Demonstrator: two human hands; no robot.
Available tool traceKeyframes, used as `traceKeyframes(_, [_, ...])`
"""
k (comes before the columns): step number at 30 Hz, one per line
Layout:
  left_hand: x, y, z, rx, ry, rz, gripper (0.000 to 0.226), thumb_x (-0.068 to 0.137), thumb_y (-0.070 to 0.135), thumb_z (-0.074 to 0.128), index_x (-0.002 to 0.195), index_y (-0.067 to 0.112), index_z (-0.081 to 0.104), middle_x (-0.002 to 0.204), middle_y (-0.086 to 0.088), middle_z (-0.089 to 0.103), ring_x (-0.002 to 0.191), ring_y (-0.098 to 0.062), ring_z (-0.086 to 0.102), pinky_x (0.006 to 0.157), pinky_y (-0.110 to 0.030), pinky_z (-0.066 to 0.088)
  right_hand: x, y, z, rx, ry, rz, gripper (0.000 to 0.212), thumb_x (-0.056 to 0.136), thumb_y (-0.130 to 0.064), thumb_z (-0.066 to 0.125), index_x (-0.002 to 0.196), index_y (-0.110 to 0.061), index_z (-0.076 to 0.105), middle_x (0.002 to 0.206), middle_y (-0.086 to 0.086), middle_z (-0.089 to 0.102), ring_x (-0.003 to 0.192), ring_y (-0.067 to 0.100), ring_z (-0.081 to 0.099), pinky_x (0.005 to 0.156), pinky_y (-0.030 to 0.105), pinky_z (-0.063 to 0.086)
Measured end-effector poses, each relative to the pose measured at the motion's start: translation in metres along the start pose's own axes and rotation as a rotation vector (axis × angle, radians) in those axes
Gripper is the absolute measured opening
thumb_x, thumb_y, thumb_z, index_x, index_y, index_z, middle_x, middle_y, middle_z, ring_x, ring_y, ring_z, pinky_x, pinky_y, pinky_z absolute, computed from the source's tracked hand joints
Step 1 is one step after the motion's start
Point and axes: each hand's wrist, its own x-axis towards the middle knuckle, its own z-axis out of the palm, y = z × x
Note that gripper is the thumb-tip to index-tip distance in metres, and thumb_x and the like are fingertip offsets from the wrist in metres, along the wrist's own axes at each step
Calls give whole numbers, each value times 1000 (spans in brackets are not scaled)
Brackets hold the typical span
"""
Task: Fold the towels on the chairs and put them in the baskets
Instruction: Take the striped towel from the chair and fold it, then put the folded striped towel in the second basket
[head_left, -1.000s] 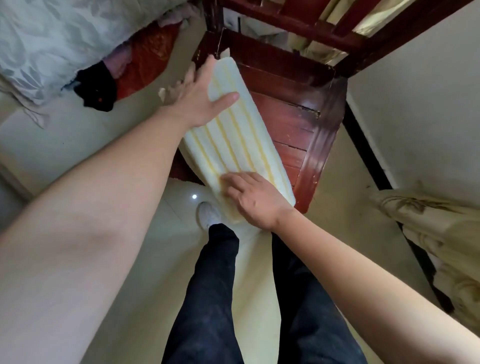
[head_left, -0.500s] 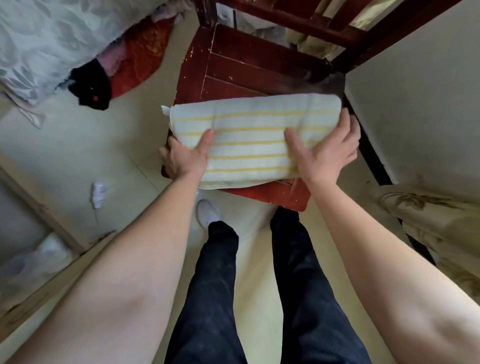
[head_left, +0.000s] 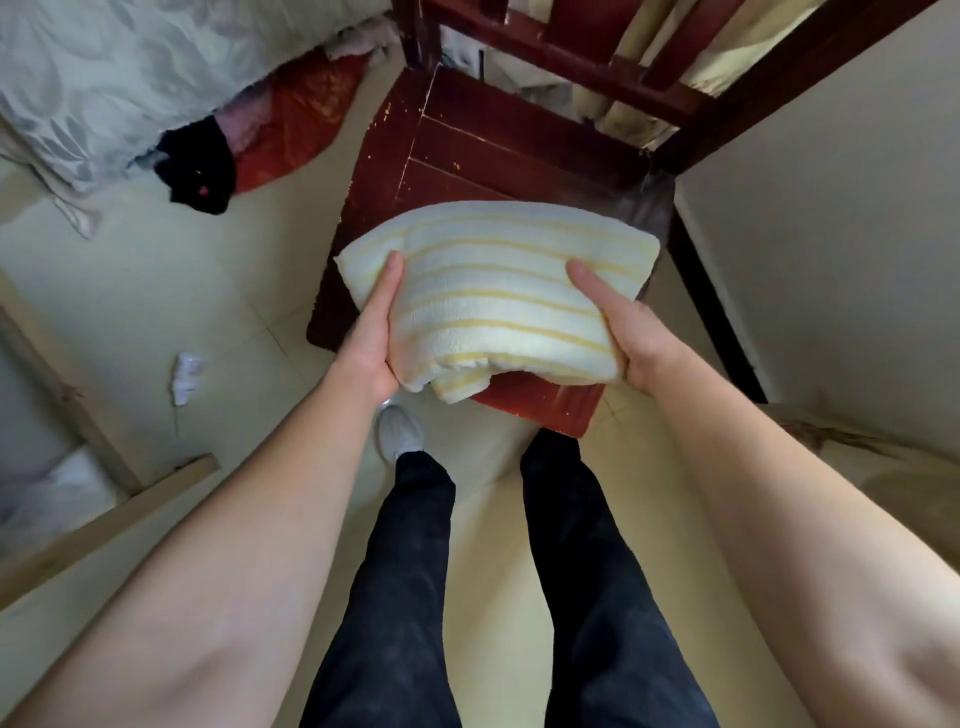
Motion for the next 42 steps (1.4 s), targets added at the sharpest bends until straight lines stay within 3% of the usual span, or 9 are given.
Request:
traceKeyframes(5, [-65, 1, 15, -117, -6, 112, 62, 94, 63, 46, 137, 20, 55, 133, -10, 63, 122, -30, 60, 100, -52, 48, -48, -15, 14, 40, -73, -129, 68, 71, -52, 84, 128, -21, 64, 116, -1, 75, 106, 21, 72, 97, 44, 55])
traceKeyframes(12, [-238, 50, 18, -24, 152, 389, 54, 88, 62, 54, 125, 24, 64, 122, -7, 70, 111, -26, 67, 93, -47, 52, -159, -84, 48, -168, -265, -302, 81, 58, -73, 83, 129, -38, 64, 136, -4, 63, 124, 23, 61, 110, 53, 42])
traceKeyframes(17, [-370, 61, -9, 47, 449, 598, 75, 61, 74, 76, 118, 26, 69, 111, -1, 74, 103, -22, 71, 95, -48, 53, -271, -120, 102, -307, -364, -498, 76, 59, -71, 81, 120, -27, 70, 112, -7, 75, 103, 16, 72, 99, 44, 53])
traceKeyframes(22, [-503, 30, -63, -27, 651, 872, 54, 67, 64, 78, 107, 30, 70, 103, 6, 75, 95, -14, 72, 89, -41, 57, -383, -96, 176, -358, -522, -643, 45, 78, -50, 79, 112, -21, 72, 103, -1, 78, 94, 20, 75, 93, 46, 57])
traceKeyframes(25, [-584, -19, -128, -142, 675, 975, 60, 65, 69, 77, 110, 29, 72, 105, 4, 75, 98, -18, 72, 90, -44, 56, -458, -46, 234, -385, -640, -779, 37, 83, -43, 76, 114, -23, 70, 107, 1, 77, 98, 22, 74, 89, 46, 58])
traceKeyframes(28, [-655, -86, -199, -292, 632, 1064, 63, 73, 70, 70, 120, 28, 69, 116, -3, 72, 108, -25, 69, 95, -50, 52, -522, 25, 294, -434, -773, -904, 49, 81, -42, 79, 119, -16, 64, 113, 8, 74, 99, 24, 74, 80, 42, 60])
traceKeyframes(35, [-817, -247, -343, -712, 673, 1284, 72, 84, 71, 54, 131, 17, 61, 129, -13, 65, 116, -35, 63, 98, -57, 49, -645, 233, 441, -548, -1055, -834, 75, 72, -52, 86, 131, -19, 54, 123, 8, 69, 111, 30, 69, 89, 51, 58])
traceKeyframes(40, [-897, -313, -431, -849, 659, 1351, 62, 92, 67, 38, 113, 22, 75, 121, -12, 69, 107, -31, 68, 74, -44, 60, -728, 330, 536, -672, -1272, -894, 20, 94, -32, 68, 113, -29, 65, 108, -4, 76, 99, 16, 73, 82, 34, 60])
traceKeyframes(42, [-914, -327, -469, -899, 665, 1354, 62, 90, 69, 38, 111, 25, 75, 122, -11, 69, 106, -31, 69, 72, -44, 60, -746, 361, 577, -690, -1324, -883, 23, 95, -32, 66, 117, -25, 66, 112, 1, 75, 103, 19, 72, 87, 38, 59])
